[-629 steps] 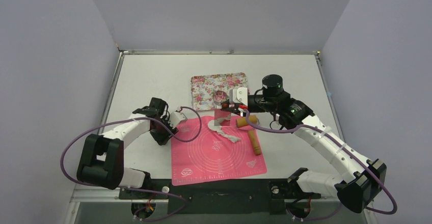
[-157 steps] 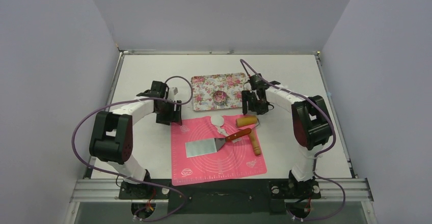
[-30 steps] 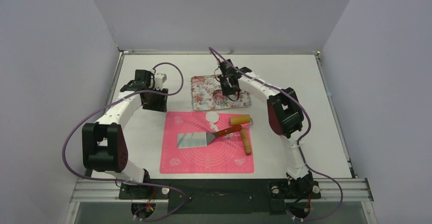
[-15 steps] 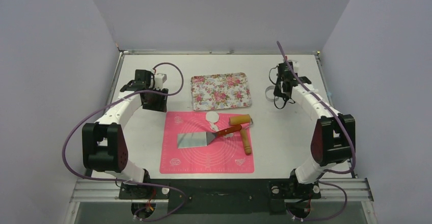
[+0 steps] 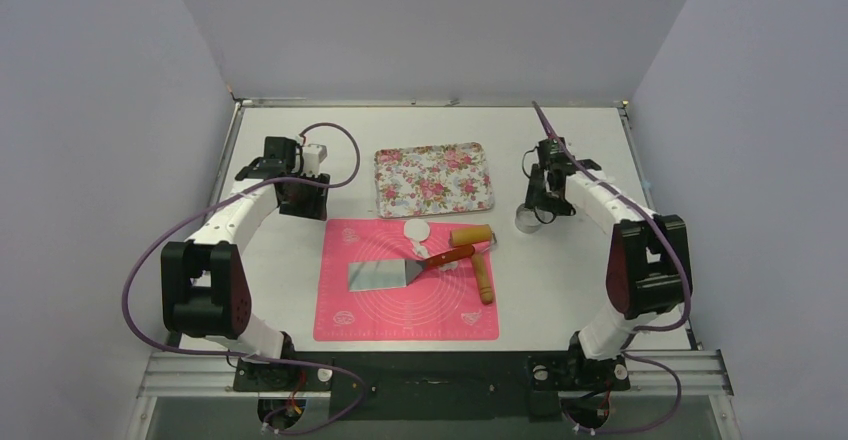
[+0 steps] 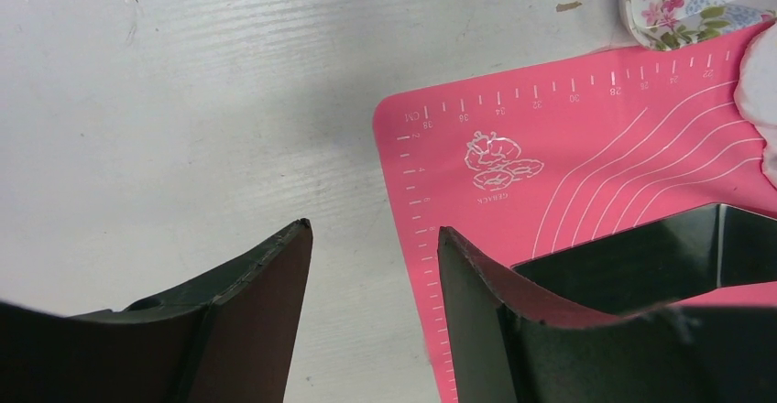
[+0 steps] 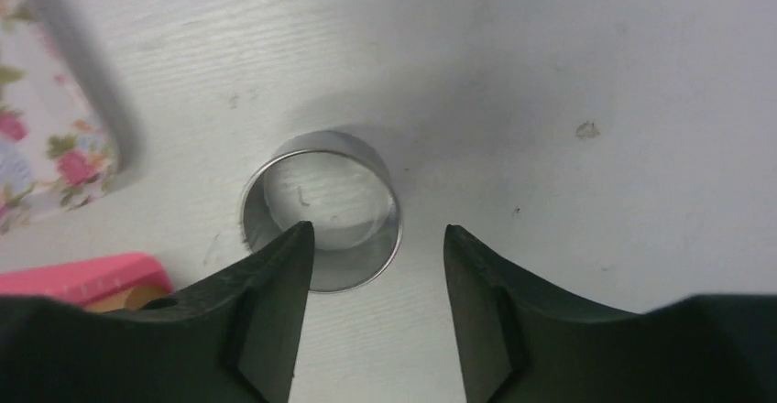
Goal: Roll out the dumpling wrappers from the dough
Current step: Place the dumpling mold at the center of the board, then pick up the spatula from the work surface.
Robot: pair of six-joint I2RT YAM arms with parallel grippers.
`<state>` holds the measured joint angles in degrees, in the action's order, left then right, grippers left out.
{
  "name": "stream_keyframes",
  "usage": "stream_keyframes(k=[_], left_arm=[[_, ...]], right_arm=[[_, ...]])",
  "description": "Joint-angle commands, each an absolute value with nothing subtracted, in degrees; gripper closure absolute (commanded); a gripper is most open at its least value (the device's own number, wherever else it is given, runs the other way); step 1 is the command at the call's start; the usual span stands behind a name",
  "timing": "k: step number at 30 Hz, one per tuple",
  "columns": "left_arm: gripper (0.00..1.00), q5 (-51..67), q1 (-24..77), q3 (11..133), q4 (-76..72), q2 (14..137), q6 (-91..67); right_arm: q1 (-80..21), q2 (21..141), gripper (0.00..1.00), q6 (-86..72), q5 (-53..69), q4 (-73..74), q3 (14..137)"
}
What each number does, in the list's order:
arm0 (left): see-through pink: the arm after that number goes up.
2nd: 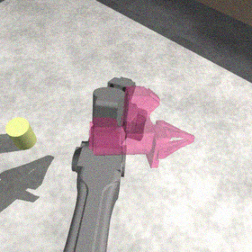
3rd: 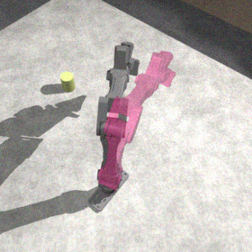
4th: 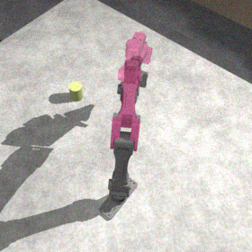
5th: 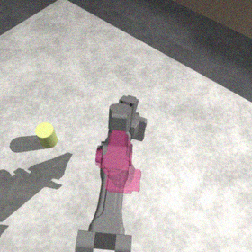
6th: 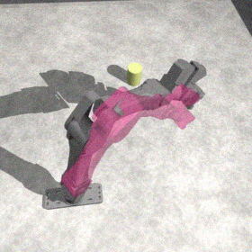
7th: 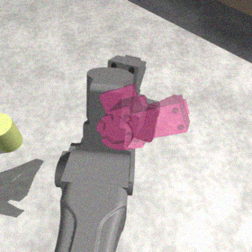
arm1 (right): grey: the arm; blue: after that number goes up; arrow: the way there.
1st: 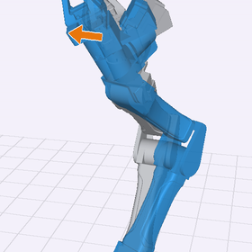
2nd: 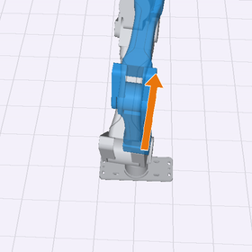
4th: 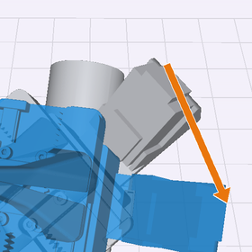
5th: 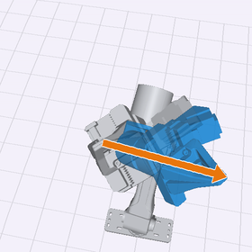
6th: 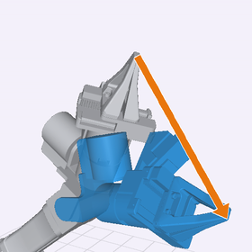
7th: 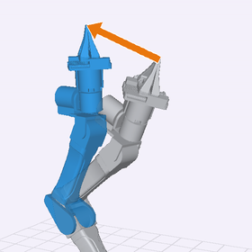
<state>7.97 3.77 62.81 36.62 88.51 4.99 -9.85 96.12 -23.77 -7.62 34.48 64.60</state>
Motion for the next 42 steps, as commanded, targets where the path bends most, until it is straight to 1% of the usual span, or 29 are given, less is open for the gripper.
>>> stream_keyframes(k=[1,2,3,4,5,6,7,8,9,11,12,15,17,18,20,22,24,29,33,37,39,40,41,42], left_arm=[[0.49,8.71,3.25,63.14,35.04,86.85,5.44],[0.49,8.88,3.25,63.16,34.89,86.97,5.44],[0.49,8.97,3.25,63.18,34.80,87.18,5.43],[0.49,9.03,3.25,63.23,34.69,87.23,5.44],[0.49,9.09,3.25,63.30,34.66,87.37,5.38],[0.49,9.13,3.25,63.35,34.59,87.41,5.37],[0.49,9.13,3.25,63.45,34.57,87.40,5.43],[0.49,9.14,3.25,63.50,34.59,87.42,5.40],[0.49,9.14,3.25,63.48,34.65,87.38,5.42],[0.49,9.14,3.23,63.48,34.71,87.21,5.37],[0.49,9.14,3.24,63.33,34.71,87.24,5.45],[0.49,9.41,3.32,63.06,34.41,87.21,5.46],[0.49,9.57,3.33,62.85,34.15,87.06,5.45],[0.49,9.58,3.29,62.60,34.11,86.95,5.45],[0.49,9.50,3.34,62.34,34.22,86.67,5.46],[0.49,9.57,3.34,61.86,34.36,86.28,5.47],[0.49,10.04,3.33,61.57,34.37,85.98,5.46],[0.49,9.28,3.34,62.01,34.45,85.98,5.74],[0.49,9.71,3.34,61.61,34.22,86.24,5.73],[0.49,10.60,3.34,61.40,34.22,86.31,5.57],[0.49,11.27,3.34,60.86,34.20,86.36,5.54],[0.49,11.43,3.38,60.58,34.15,86.34,5.54],[0.49,11.98,3.41,59.77,34.08,86.32,5.49],[0.49,12.40,3.53,59.20,33.74,86.35,5.48]], right_arm=[[-16.20,84.76,0.46,-11.22,-3.30,30.75,70.07],[-17.86,83.69,0.45,-7.81,-0.11,30.27,70.78],[-21.10,82.01,0.44,-1.29,6.94,30.05,71.12],[-22.55,81.56,0.43,1.55,10.81,30.49,72.12],[-25.94,81.28,0.42,6.63,17.60,32.36,72.75],[-27.34,81.42,0.41,8.68,20.31,33.54,74.33],[-30.30,81.90,0.35,12.76,24.39,36.40,75.75],[-33.83,82.21,0.28,14.47,25.20,37.71,76.29],[-35.68,82.93,0.19,16.73,25.13,39.57,76.68],[-40.26,84.19,0.14,20.49,24.04,41.96,76.32],[-42.61,84.77,0.13,21.67,23.49,42.78,76.08],[-45.50,89.56,0.14,27.00,21.46,47.92,76.76],[-47.91,93.35,0.15,29.75,17.52,51.05,78.12],[-49.53,94.44,0.17,30.40,13.59,51.78,78.61],[-51.18,96.76,0.18,29.88,7.74,50.75,79.93],[-51.57,97.70,0.17,29.25,4.82,48.19,81.02],[-51.20,98.68,0.17,29.50,5.93,46.37,80.84],[-51.89,100.49,0.24,33.33,5.91,47.46,76.41],[-51.93,101.50,0.30,33.43,4.25,47.47,76.98],[-51.98,102.67,0.32,33.69,4.50,47.70,77.80],[-52.00,103.17,0.39,33.91,4.44,47.68,77.97],[-52.02,103.27,0.49,34.14,4.71,47.71,78.14],[-52.14,103.51,0.56,34.34,4.86,47.76,78.51],[-52.22,103.64,0.70,34.82,4.99,47.87,78.78]])
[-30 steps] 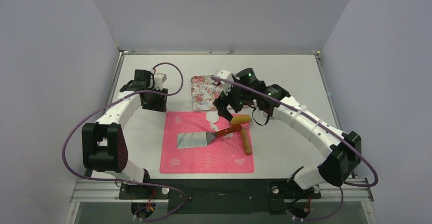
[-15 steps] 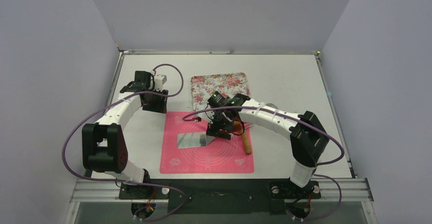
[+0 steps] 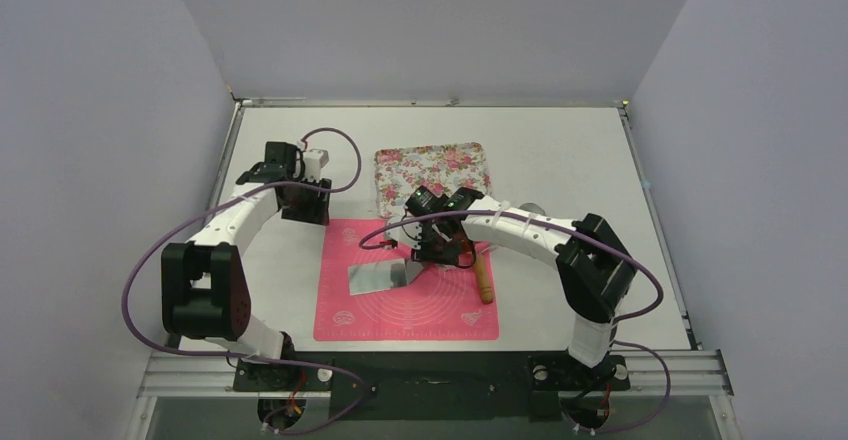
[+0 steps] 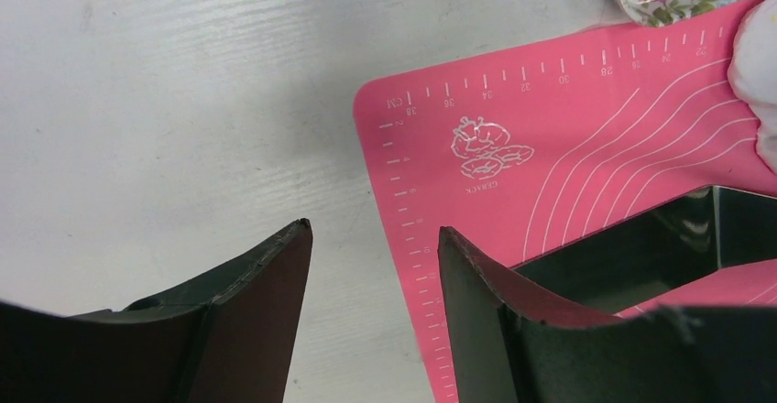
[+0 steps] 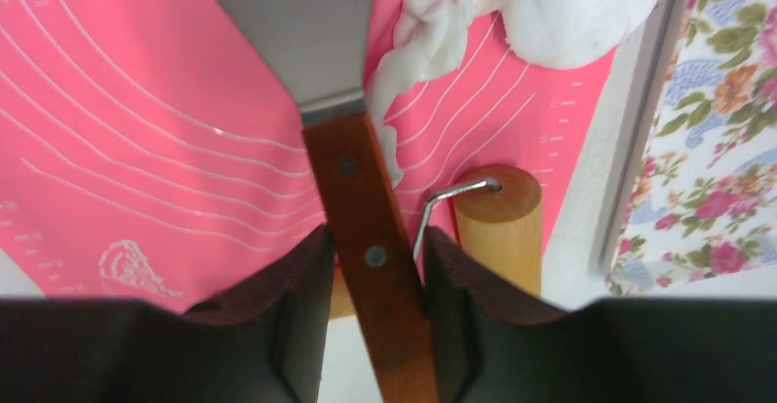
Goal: Roll out the dumpling wrappers from the dough
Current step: Pick up the spatula from the work surface.
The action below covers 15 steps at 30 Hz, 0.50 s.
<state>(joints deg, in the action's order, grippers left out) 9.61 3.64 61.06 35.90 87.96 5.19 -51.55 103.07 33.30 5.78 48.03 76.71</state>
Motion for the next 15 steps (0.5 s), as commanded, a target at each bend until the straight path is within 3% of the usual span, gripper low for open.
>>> stream_keyframes(k=[1,2,6,15], left_arm=[[0.49,13.23,3.61,57.98,33.35,86.38,5.47],[0.49,13.60,3.89,57.38,33.20,86.50,5.52],[0.49,13.98,4.82,54.59,31.74,86.94,6.15],[0.49,13.10,5.01,53.04,30.32,86.88,6.02]], right_arm=[[-52.45,103.68,0.76,35.12,4.96,47.93,78.94],[-52.59,103.68,0.84,35.52,4.78,47.97,79.24],[-53.94,102.08,1.00,36.96,3.92,48.03,80.23],[-53.72,94.06,1.00,38.74,3.26,53.00,87.26]])
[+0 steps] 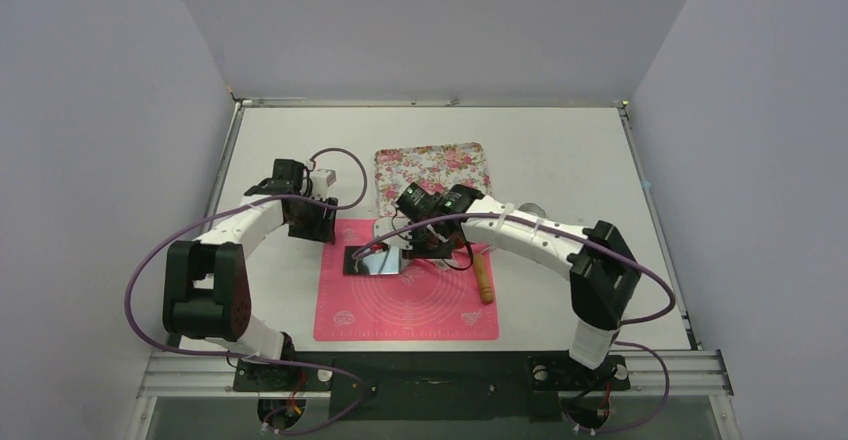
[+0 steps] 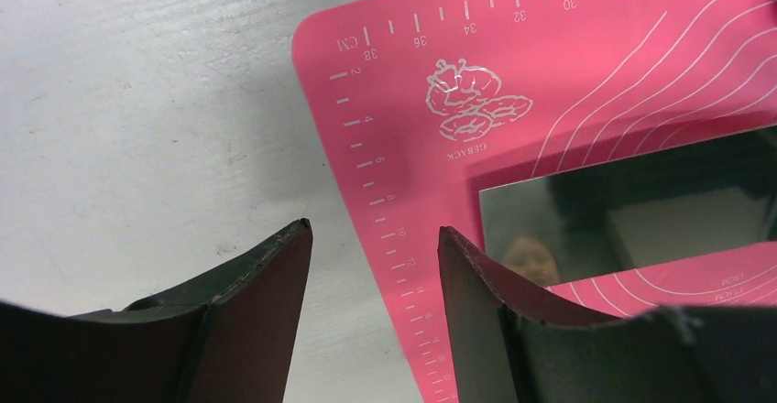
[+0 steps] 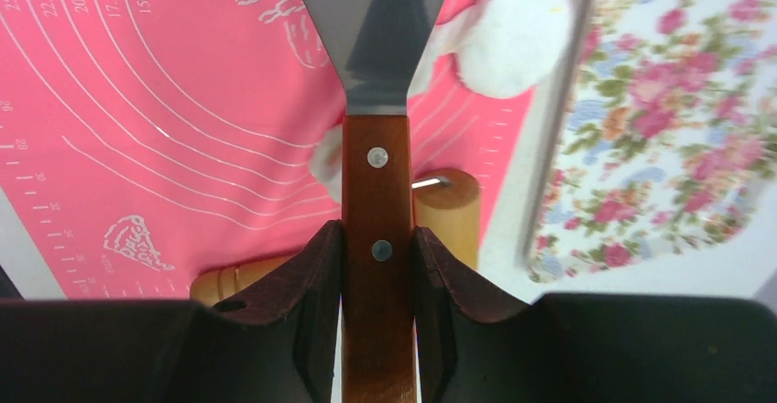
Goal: Roll out the dumpling wrappers from the dough
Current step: Pick up the spatula from the work surface, then scoop the dumpling wrapper from the work surface.
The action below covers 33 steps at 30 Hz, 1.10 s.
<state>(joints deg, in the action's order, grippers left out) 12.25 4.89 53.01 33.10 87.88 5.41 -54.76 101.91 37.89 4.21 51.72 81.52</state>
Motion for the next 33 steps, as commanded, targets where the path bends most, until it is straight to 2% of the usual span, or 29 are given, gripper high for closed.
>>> stream_keyframes(k=[1,7,11,21,33], left_arm=[[0.49,13.19,5.01,53.16,30.37,86.85,5.91],[0.49,13.88,5.52,53.45,30.77,87.06,5.58],[0.49,12.90,8.09,52.94,31.01,87.79,6.38],[0.49,11.21,9.57,53.06,31.03,88.85,6.59],[0.49,11.00,9.56,53.00,30.95,89.04,6.57]], right_arm=[[-52.70,93.01,1.00,38.75,3.26,54.23,87.88],[-45.78,87.43,1.00,35.98,-0.41,58.96,87.02],[-42.02,85.36,1.00,34.48,-8.31,60.31,84.09],[-40.98,86.89,1.00,30.89,-18.65,63.85,80.91],[-46.52,84.89,1.00,30.05,-16.10,69.83,84.64]])
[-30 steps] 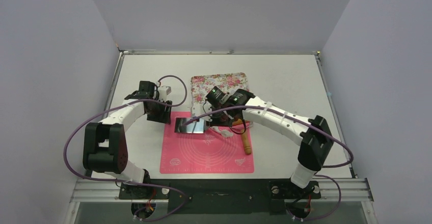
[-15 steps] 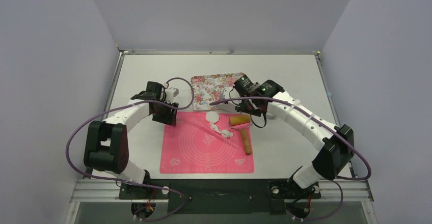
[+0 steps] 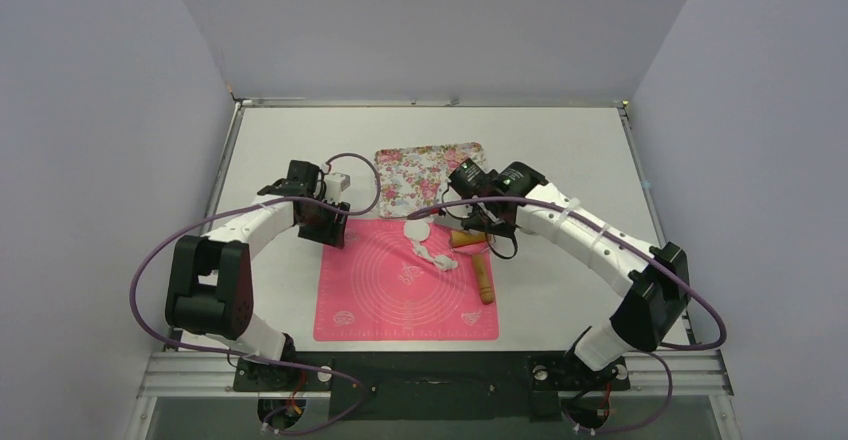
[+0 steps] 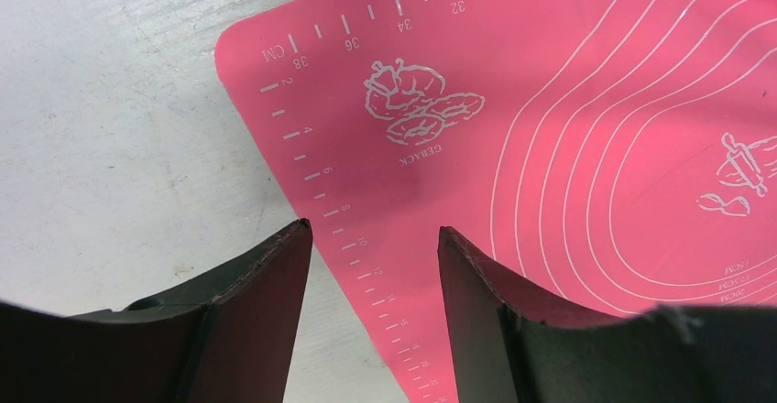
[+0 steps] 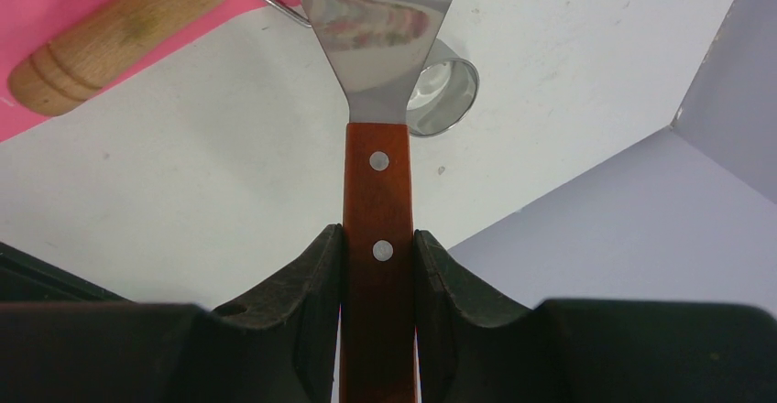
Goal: Roll out the dumpling wrappers from the dough
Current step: Scoop the dumpling wrapper from the work surface.
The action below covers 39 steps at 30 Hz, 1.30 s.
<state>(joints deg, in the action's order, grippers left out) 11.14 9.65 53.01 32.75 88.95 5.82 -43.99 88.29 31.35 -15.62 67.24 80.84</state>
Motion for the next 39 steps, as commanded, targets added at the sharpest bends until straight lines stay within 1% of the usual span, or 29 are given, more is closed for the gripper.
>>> stream_keyframes(k=[1,10,14,25,39], left_arm=[[0.49,10.99,9.57,53.00,30.99,88.99,6.59],[0.49,10.97,9.46,52.93,30.66,88.84,6.64],[0.49,10.81,9.42,52.85,30.64,88.72,6.71],[0.49,10.47,9.48,52.80,30.58,88.35,6.79],[0.49,10.90,9.43,53.21,30.60,89.28,6.49]], right_arm=[[-46.86,84.68,1.00,29.68,-16.02,70.72,85.17],[-48.11,86.98,1.00,29.33,-19.32,71.38,84.43],[-48.27,86.19,1.00,29.19,-20.74,72.12,84.12],[-50.35,90.79,1.00,29.15,-20.31,69.52,83.35],[-53.74,87.43,1.00,27.05,-23.16,76.14,85.99]])
